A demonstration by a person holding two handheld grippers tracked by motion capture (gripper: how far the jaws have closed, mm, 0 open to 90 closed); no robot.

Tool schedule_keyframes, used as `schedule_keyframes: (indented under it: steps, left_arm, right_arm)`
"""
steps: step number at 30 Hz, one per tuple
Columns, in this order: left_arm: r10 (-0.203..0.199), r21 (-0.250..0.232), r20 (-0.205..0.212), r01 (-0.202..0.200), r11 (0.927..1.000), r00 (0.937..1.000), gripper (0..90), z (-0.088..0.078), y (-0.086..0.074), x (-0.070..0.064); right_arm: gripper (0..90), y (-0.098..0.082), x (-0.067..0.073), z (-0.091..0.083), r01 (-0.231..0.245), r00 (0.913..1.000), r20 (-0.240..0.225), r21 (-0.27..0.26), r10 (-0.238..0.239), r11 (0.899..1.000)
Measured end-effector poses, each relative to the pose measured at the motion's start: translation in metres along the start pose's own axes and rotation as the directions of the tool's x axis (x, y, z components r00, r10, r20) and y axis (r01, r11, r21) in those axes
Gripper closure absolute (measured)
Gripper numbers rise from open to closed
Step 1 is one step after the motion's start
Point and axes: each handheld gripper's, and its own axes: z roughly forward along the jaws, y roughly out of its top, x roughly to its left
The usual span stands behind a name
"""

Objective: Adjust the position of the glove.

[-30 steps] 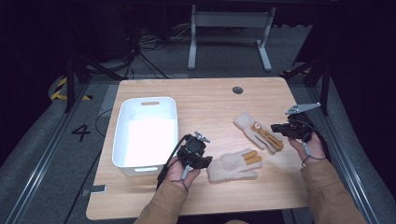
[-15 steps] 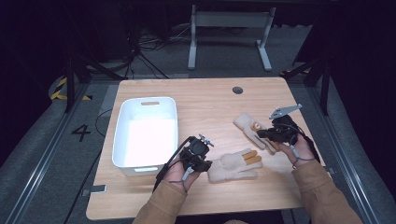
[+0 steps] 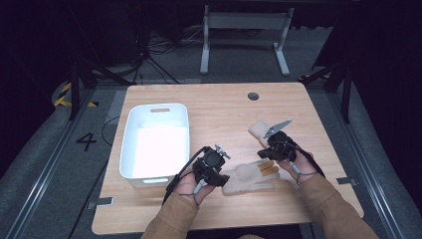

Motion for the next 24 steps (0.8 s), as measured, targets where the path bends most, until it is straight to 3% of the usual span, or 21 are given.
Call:
schedule_keyframes:
  steps: [10,24]
  left_arm:
    - [-0.009,0.023,0.006,0.009,0.9997,0.9999,57.2,0.0,0.0,0.002]
    - [-0.017,0.019,0.028,0.016,0.9997,0.9995,59.0,-0.001,0.0,0.005]
  right_arm:
    - [89.7,0.0,0.002,0.018,0.005,0.9995,0.03,0.064,-0.007,0.998]
    - [89.7,-0.004,-0.002,0.018,-0.018,0.9998,-0.003,0.09,0.018,0.996]
